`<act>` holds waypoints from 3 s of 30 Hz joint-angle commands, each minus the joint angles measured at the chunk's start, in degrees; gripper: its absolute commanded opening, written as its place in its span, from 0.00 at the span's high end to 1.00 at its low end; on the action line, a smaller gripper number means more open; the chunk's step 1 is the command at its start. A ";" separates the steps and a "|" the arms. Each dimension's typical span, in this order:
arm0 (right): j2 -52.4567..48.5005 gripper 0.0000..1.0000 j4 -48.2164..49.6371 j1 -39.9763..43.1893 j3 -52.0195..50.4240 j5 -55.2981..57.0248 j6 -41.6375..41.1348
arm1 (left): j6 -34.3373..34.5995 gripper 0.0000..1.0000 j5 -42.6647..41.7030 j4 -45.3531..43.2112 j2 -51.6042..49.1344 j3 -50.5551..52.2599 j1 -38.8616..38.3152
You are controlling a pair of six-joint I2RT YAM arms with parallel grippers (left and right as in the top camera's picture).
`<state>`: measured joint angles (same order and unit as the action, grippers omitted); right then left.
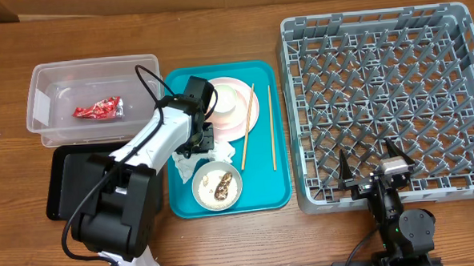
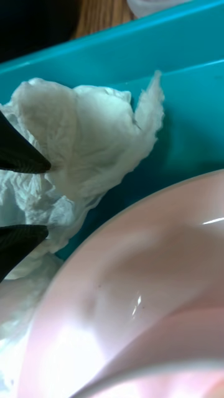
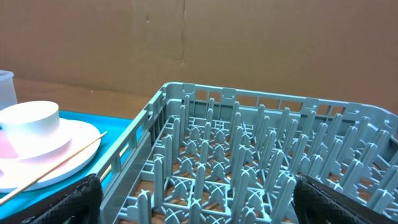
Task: Sort waste into correct bins and load items into the dishwasher
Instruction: 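Reach the left gripper to the white tissues and pinch them, then lift the tissues with the left gripper and drop them into the clear bin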
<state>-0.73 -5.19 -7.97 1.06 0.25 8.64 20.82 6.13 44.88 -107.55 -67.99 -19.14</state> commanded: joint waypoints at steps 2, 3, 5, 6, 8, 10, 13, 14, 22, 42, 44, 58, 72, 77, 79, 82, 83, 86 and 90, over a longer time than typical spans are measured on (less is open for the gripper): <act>0.57 0.00 0.39 -0.33 -0.61 0.04 -0.04 | 0.20 0.63 -0.61 -2.36 -0.94 3.26 -0.13; 0.57 0.00 0.39 -0.33 -0.61 0.07 -0.04 | 0.17 0.63 -0.63 -2.97 -0.94 3.82 -0.13; 0.57 0.00 0.37 -0.33 -0.61 0.04 -0.04 | 0.17 0.83 -0.61 -3.10 -0.94 4.02 -0.13; 0.57 0.00 0.39 -0.33 -0.61 0.04 -0.04 | 0.17 0.95 -0.61 -3.08 -0.94 4.02 -0.13; 0.57 0.00 0.39 -0.33 -0.61 0.04 -0.04 | 0.17 0.96 -0.59 -3.02 -0.94 3.96 -0.13; 0.57 0.00 0.39 -0.33 -0.61 0.04 -0.04 | 0.17 0.96 0.33 -2.10 -0.87 3.30 -0.13; 0.57 0.00 0.39 -0.33 -0.61 0.04 -0.04 | 0.20 0.96 4.07 1.44 -0.37 0.66 -0.11; 0.57 0.00 0.39 -0.33 -0.61 0.07 -0.04 | 0.20 0.96 4.94 2.27 -0.28 -0.15 -0.11; 0.57 0.00 0.39 -0.33 -0.61 0.04 -0.04 | 0.50 0.96 4.04 12.37 2.16 -9.64 -0.13; 0.57 0.00 0.39 -0.33 -0.61 0.04 -0.04 | 0.61 0.96 -11.76 13.44 3.23 -11.65 -0.20; 0.57 0.00 0.39 -0.33 -0.61 0.04 -0.04 | 0.63 0.96 -11.76 12.87 3.19 -11.43 -0.20; 0.57 0.00 0.39 -0.33 -0.61 0.04 -0.04 | 1.07 0.76 -13.44 8.59 3.04 -7.96 -0.46; 0.57 0.00 0.39 -0.33 -0.61 0.07 -0.04 | 1.07 0.57 -15.23 7.32 3.04 -7.72 -0.46; 0.57 0.00 0.39 -0.33 -0.61 0.04 -0.04 | 1.05 0.56 -16.72 6.69 3.04 -6.05 -0.50; 0.57 0.00 0.39 -0.33 -0.61 0.04 -0.04 | 1.07 0.55 -16.76 5.86 3.02 -5.18 -0.50; 0.57 0.00 0.39 -0.33 -0.61 0.07 -0.04 | 1.09 0.55 -16.79 4.04 3.02 -3.65 -0.50; 0.57 0.00 0.39 -0.33 -0.61 0.04 -0.04 | 1.38 0.55 -17.07 3.28 3.02 -3.06 -0.50; 0.57 0.00 0.39 -0.33 -0.61 0.07 -0.04 | 1.49 0.57 -18.93 2.60 3.02 -2.51 -0.50; 0.57 0.00 0.39 -0.33 -0.61 0.04 -0.04 | 1.49 0.65 -19.28 2.64 3.02 -2.51 -0.50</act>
<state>-0.73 -5.17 -7.97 1.06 0.25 8.62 21.65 -11.44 47.66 -105.97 -71.16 -19.16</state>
